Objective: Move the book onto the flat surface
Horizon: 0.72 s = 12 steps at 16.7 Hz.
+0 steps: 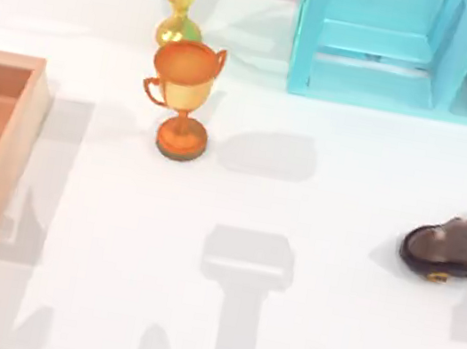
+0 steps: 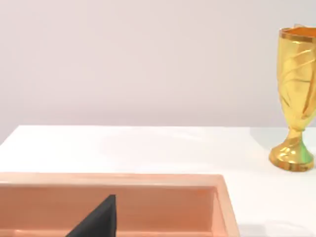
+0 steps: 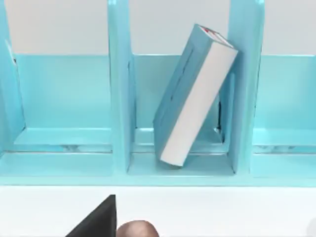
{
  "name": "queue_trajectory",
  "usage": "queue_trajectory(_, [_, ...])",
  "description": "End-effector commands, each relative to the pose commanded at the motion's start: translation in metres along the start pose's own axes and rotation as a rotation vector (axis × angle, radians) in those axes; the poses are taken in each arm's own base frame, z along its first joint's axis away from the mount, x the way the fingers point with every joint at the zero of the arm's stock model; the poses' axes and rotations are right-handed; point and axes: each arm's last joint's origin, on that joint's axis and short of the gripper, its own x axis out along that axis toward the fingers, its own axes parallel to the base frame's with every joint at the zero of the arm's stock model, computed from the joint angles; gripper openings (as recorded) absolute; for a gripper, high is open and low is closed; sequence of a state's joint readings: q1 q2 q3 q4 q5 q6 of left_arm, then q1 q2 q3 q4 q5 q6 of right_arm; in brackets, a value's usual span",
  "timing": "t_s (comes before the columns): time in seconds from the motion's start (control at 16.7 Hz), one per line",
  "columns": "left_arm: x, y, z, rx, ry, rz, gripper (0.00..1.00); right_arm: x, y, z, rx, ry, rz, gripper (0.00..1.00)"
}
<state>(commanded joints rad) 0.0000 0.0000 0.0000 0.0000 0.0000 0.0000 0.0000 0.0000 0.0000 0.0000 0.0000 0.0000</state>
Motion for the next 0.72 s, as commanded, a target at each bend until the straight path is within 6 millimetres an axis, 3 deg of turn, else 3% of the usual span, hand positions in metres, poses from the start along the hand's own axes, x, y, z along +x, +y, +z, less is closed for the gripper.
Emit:
queue_trajectory(0.18, [0.0, 0.0, 0.0, 0.0, 0.0, 0.0, 1.0, 0.0, 0.0, 0.002, 0.002, -0.004, 0.0, 1.0])
queue_trajectory(0.42, [0.0, 0.0, 0.0, 0.0, 0.0, 0.0, 1.0, 0.007, -0.001, 0.025, 0.034, -0.05, 0.0, 1.0])
queue_trajectory(0.6, [0.0, 0.0, 0.0, 0.0, 0.0, 0.0, 1.0, 0.025, -0.001, 0.052, 0.075, -0.082, 0.004, 1.0])
queue_trajectory(0.72, [0.0, 0.0, 0.0, 0.0, 0.0, 0.0, 1.0, 0.048, -0.002, 0.067, 0.109, -0.087, 0.008, 1.0])
